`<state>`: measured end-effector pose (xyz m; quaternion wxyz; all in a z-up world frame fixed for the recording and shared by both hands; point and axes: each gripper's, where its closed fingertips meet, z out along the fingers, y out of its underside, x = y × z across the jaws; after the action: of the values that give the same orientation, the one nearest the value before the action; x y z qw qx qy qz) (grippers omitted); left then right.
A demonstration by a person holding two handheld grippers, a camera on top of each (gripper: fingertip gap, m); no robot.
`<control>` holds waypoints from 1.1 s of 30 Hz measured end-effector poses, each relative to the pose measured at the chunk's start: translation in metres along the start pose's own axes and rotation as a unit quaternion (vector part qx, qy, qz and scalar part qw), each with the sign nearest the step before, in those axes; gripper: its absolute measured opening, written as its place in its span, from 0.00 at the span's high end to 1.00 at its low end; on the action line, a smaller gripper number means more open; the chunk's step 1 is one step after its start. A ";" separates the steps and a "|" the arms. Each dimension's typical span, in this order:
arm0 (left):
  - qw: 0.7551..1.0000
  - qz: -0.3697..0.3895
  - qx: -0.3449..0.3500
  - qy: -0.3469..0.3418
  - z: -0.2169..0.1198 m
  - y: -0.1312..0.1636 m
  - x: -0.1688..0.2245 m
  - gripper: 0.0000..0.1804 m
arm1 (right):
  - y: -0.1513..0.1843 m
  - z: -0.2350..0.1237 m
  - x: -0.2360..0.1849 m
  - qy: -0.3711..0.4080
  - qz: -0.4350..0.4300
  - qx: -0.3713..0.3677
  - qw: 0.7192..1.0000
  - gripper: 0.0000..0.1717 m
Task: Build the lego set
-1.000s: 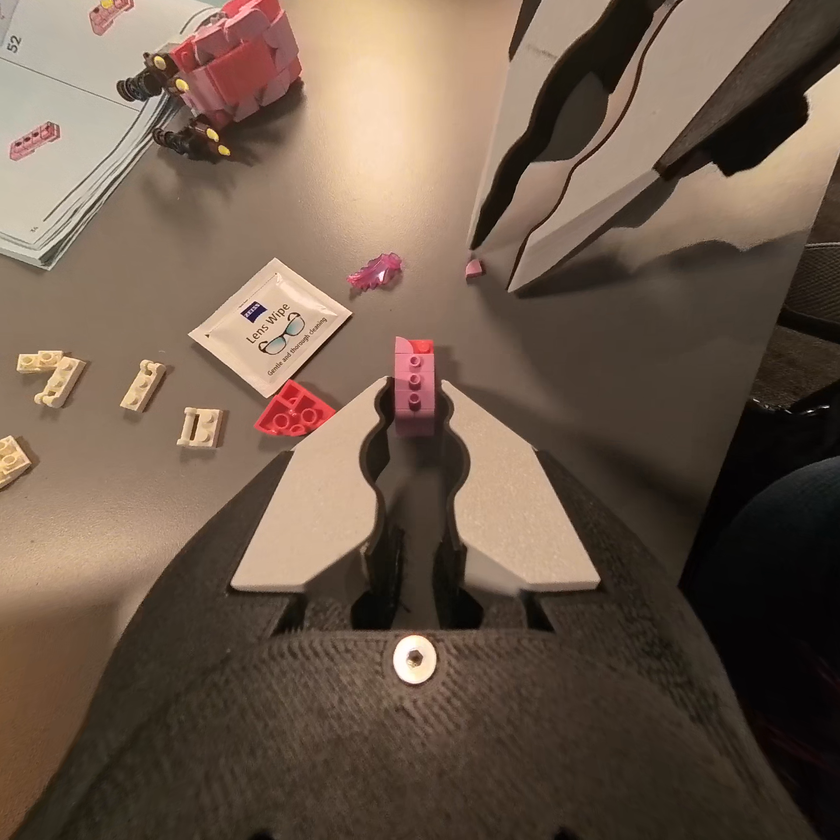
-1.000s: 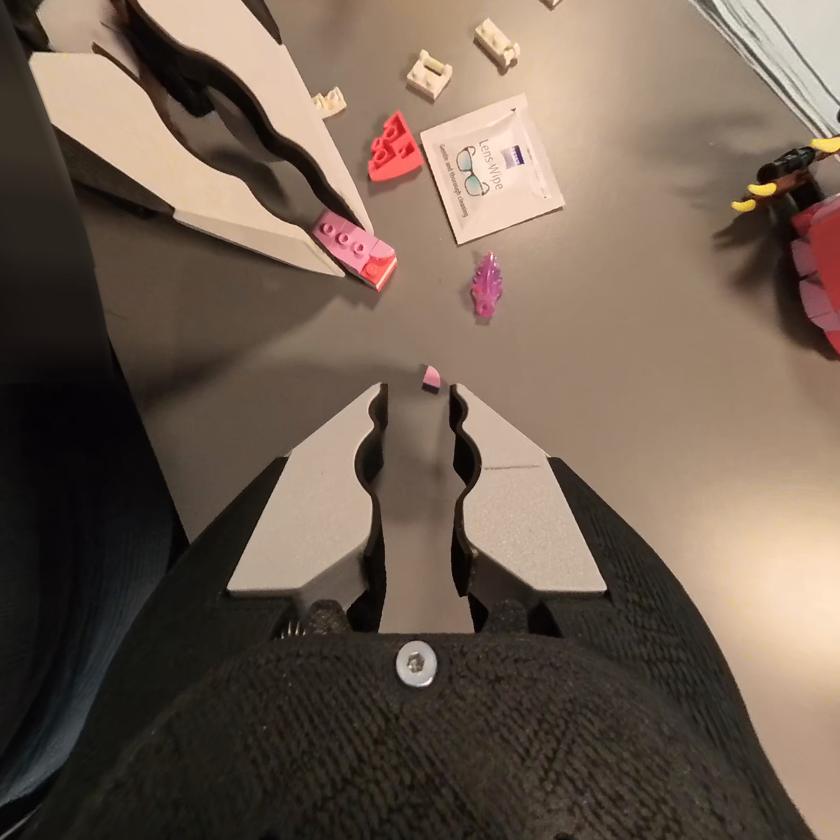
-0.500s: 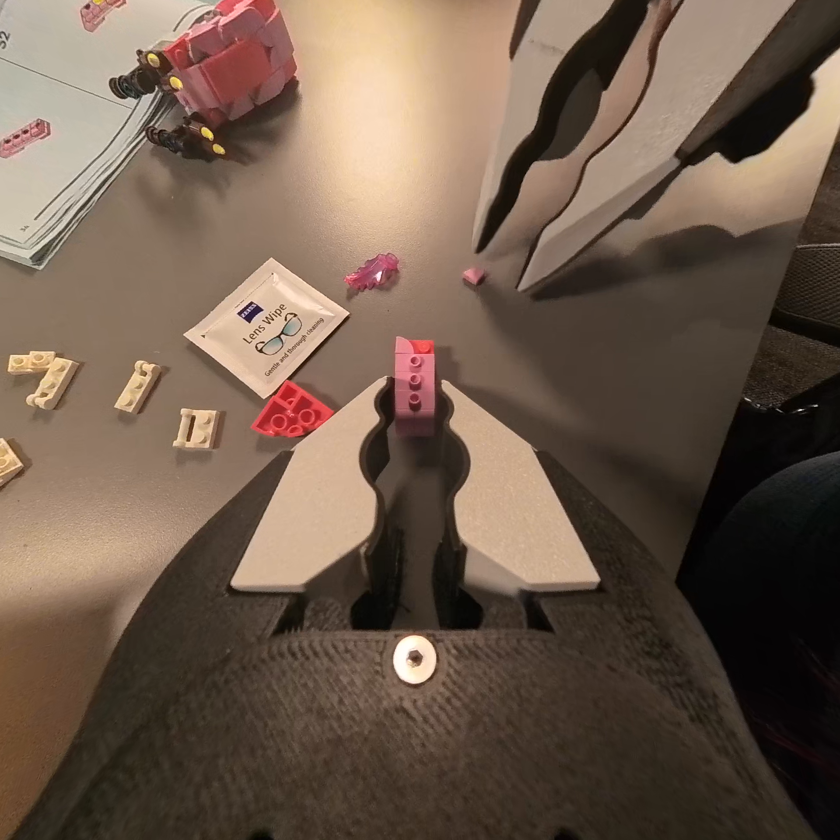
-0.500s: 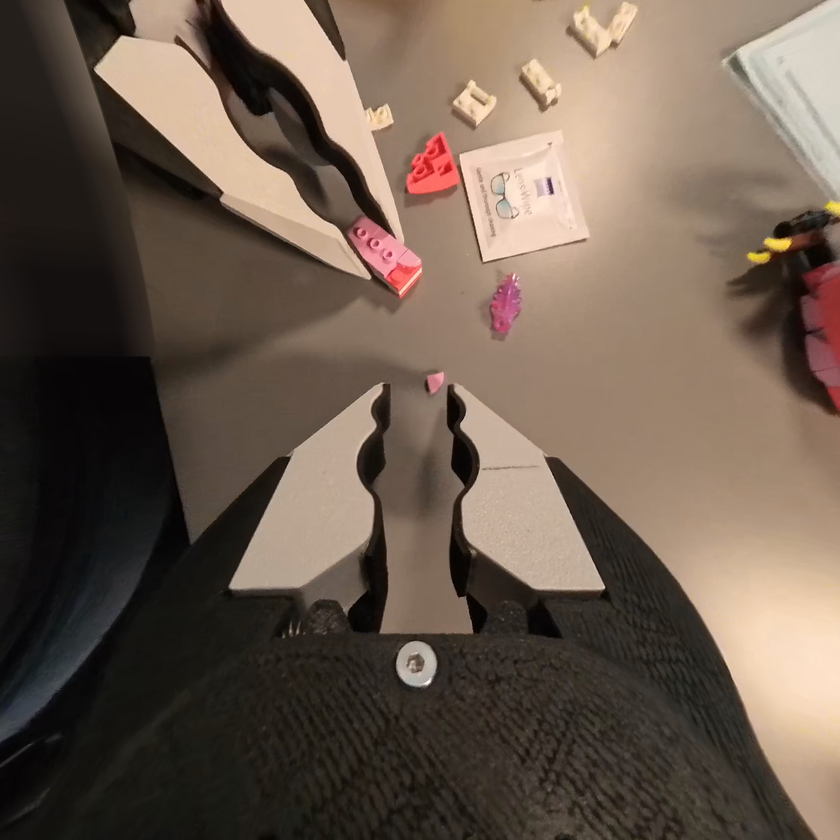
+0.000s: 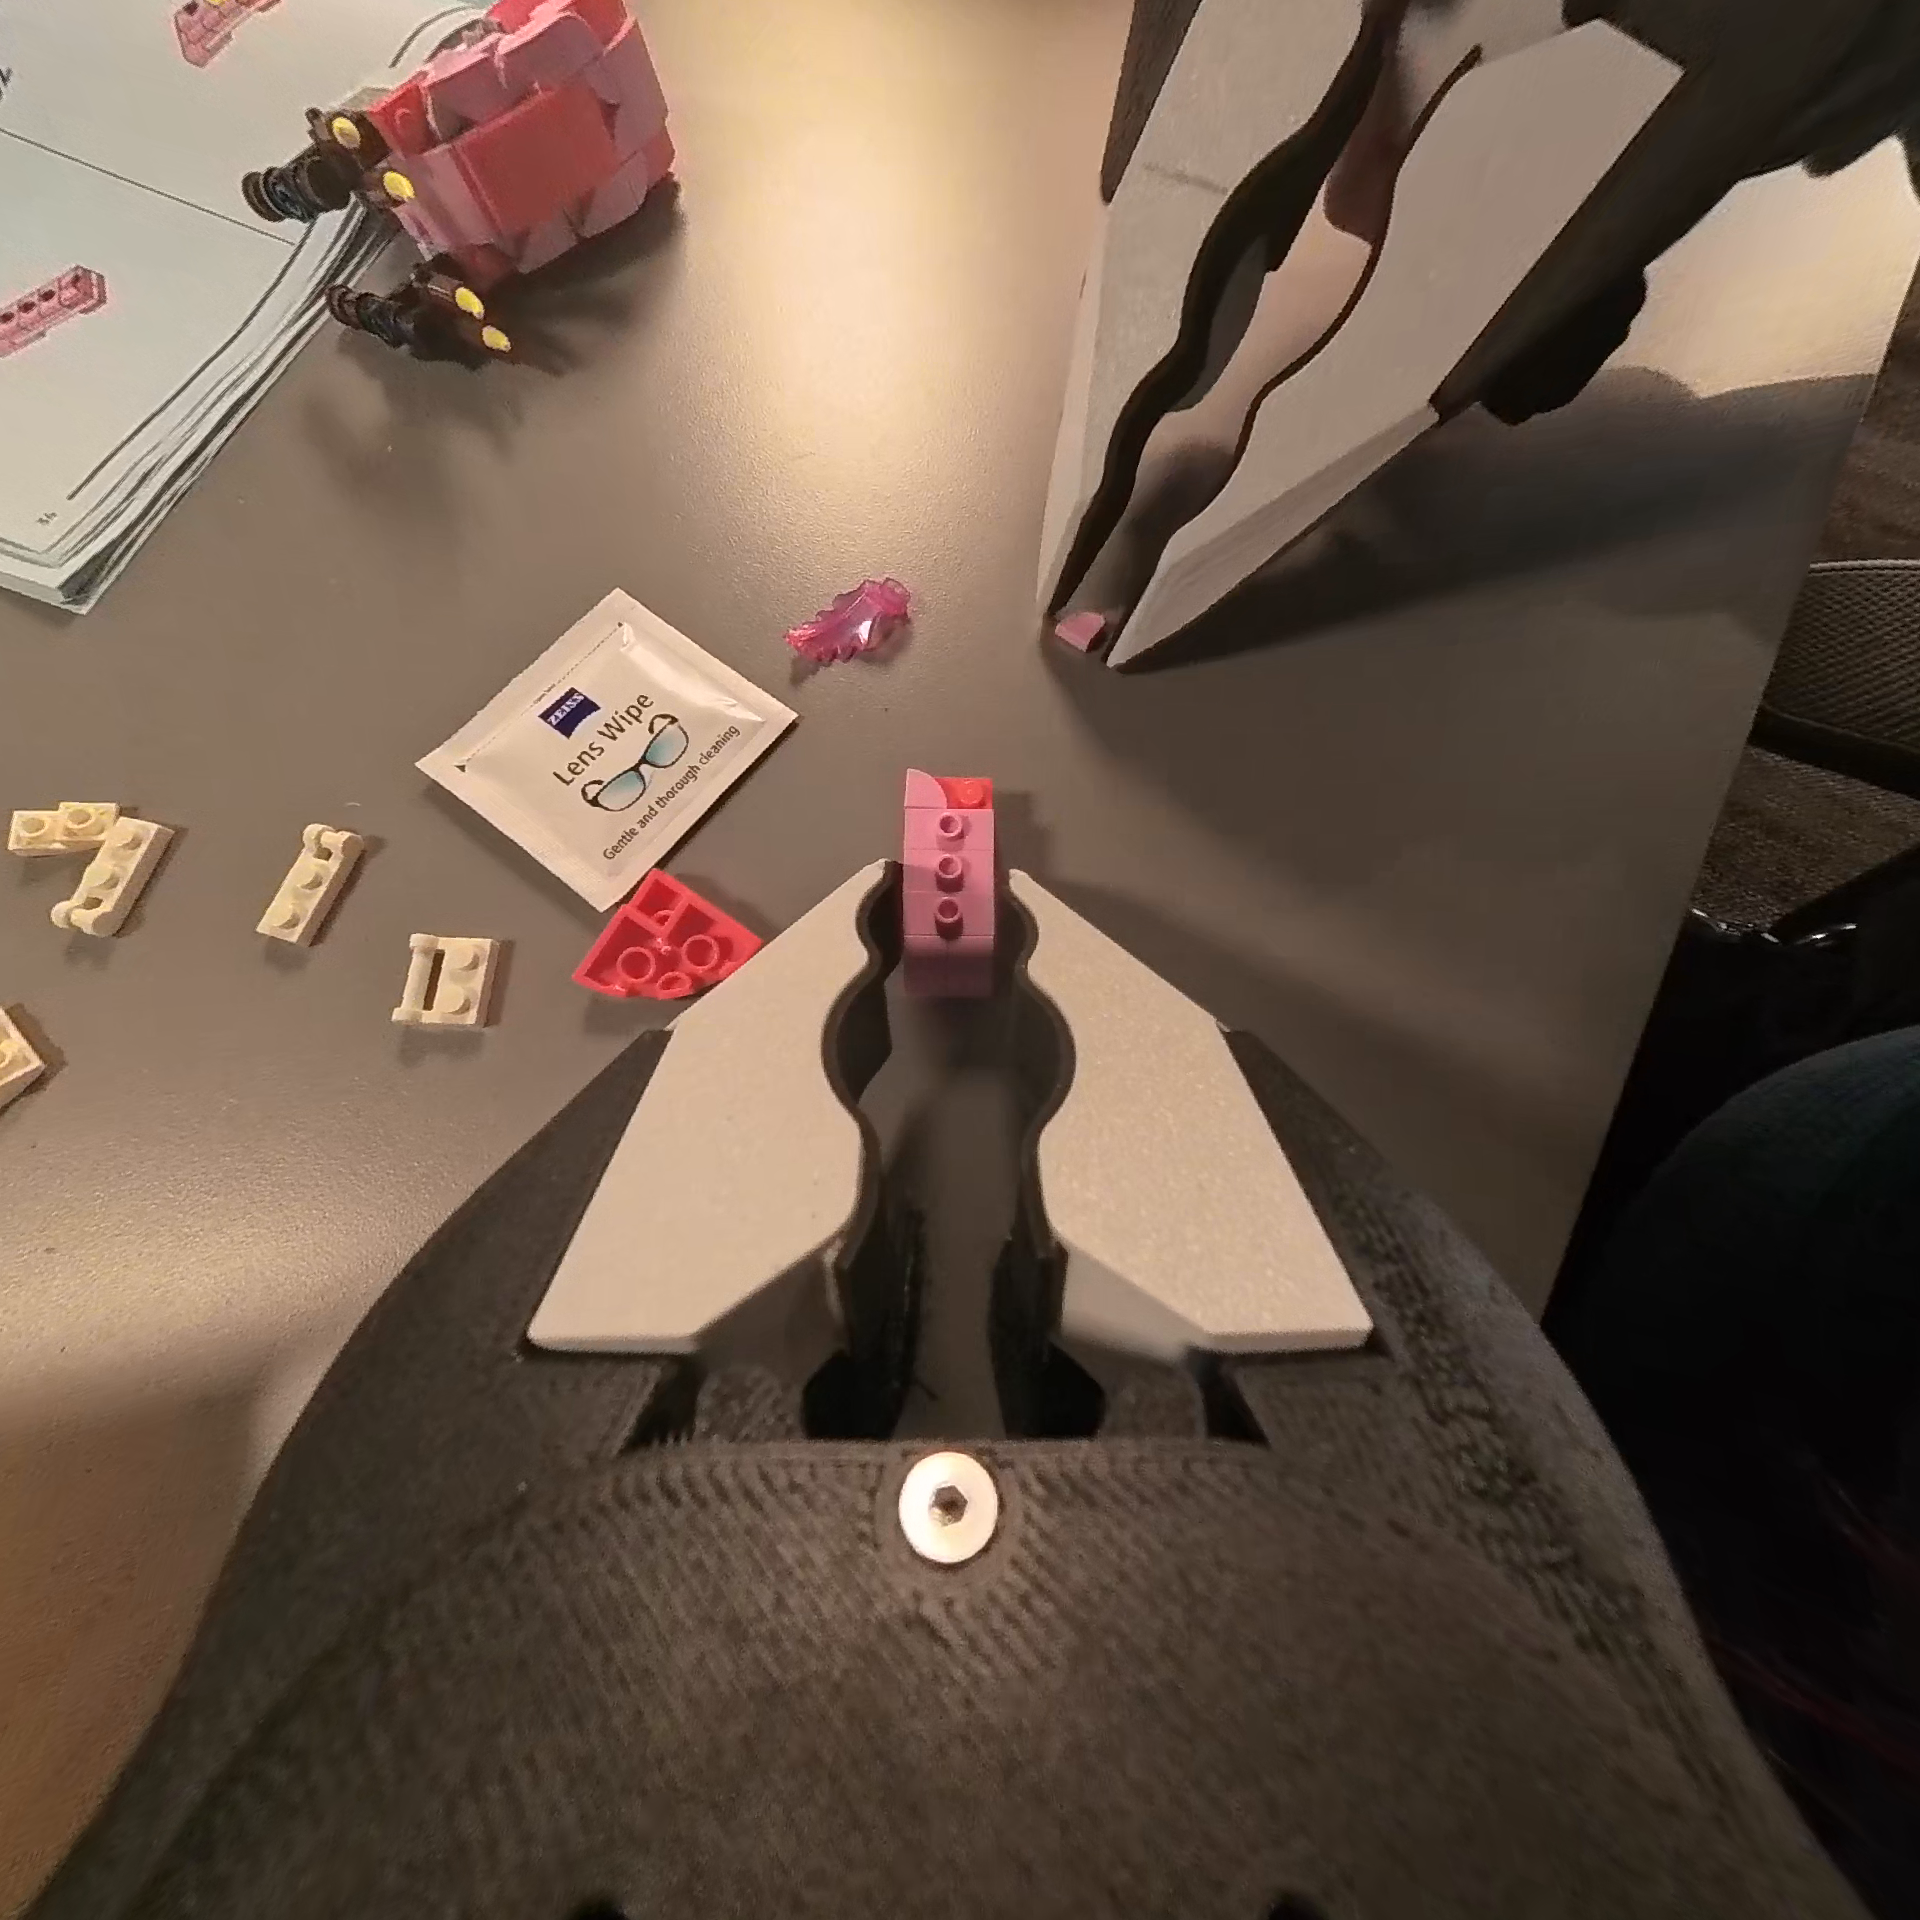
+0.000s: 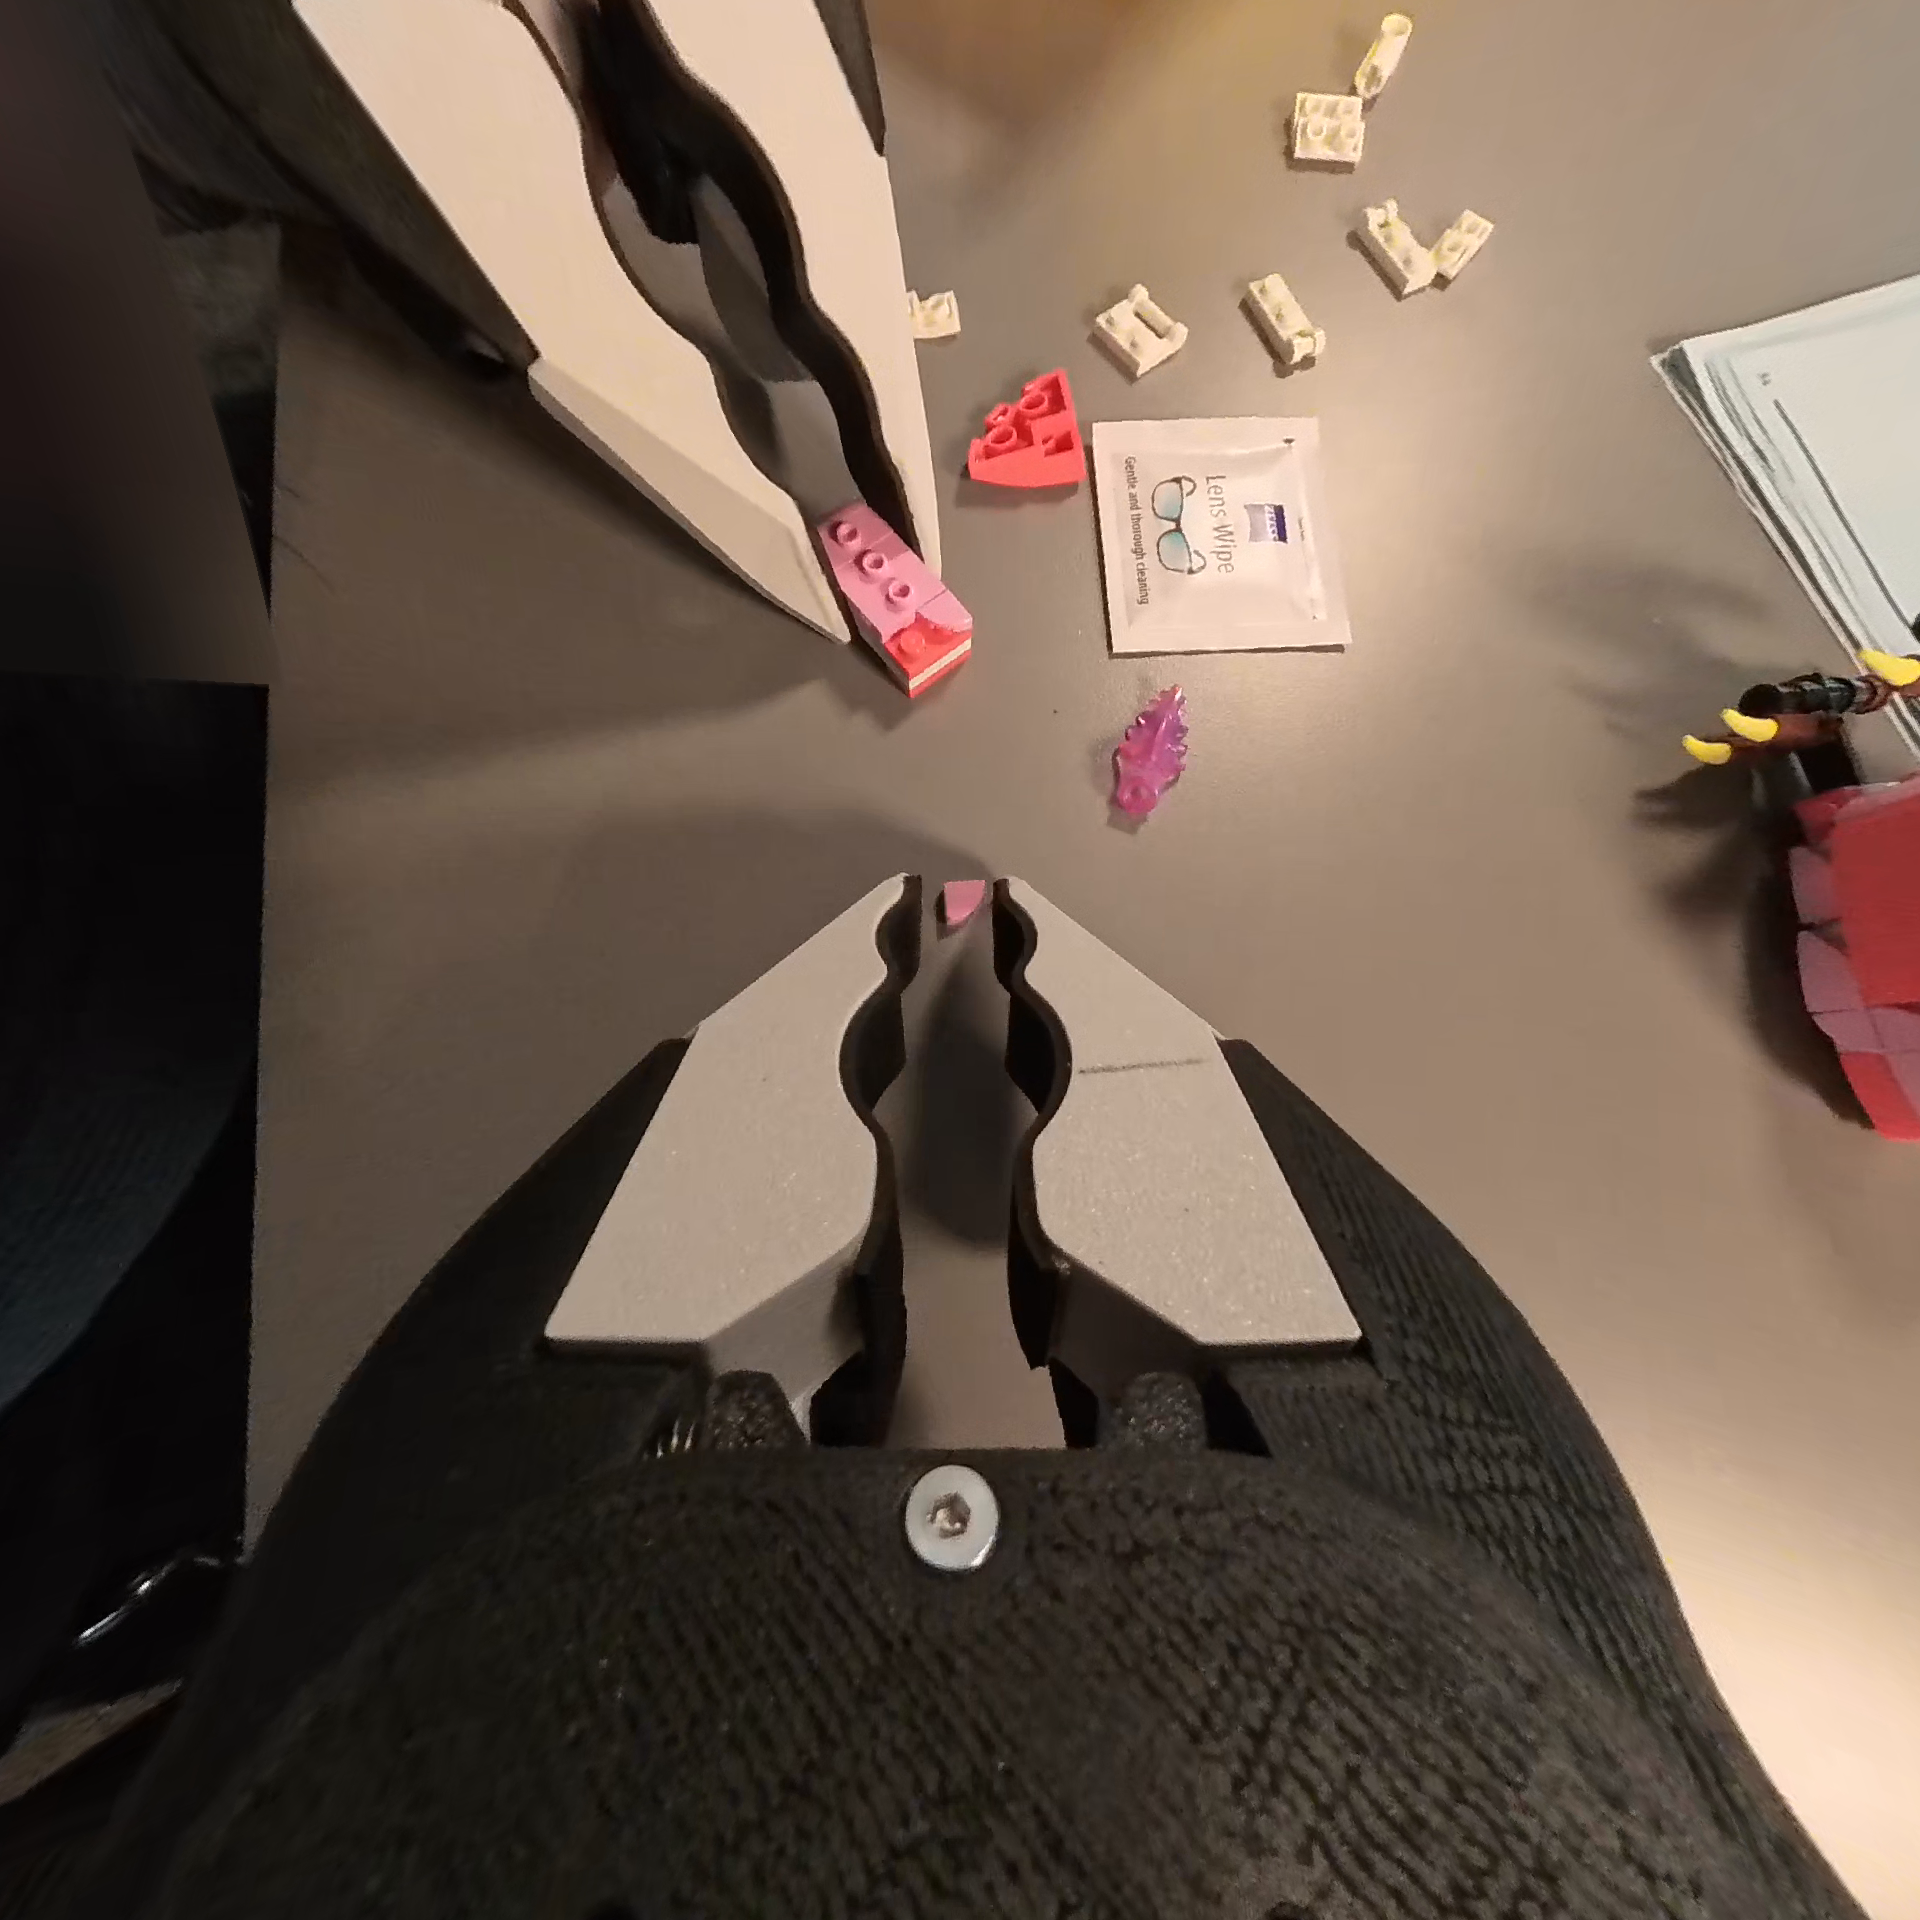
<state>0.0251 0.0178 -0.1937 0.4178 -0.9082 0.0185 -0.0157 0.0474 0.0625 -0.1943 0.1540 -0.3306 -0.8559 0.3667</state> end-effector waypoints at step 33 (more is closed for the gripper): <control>0.999 0.022 0.000 0.023 0.000 0.000 0.007 0.91 | -0.039 0.022 -0.016 -0.037 -0.125 0.005 0.991 0.97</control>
<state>0.0324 0.0172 -0.1939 0.4173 -0.9071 0.0483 -0.0277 0.0306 0.0203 -0.1811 0.1689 -0.2066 -0.8935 0.3611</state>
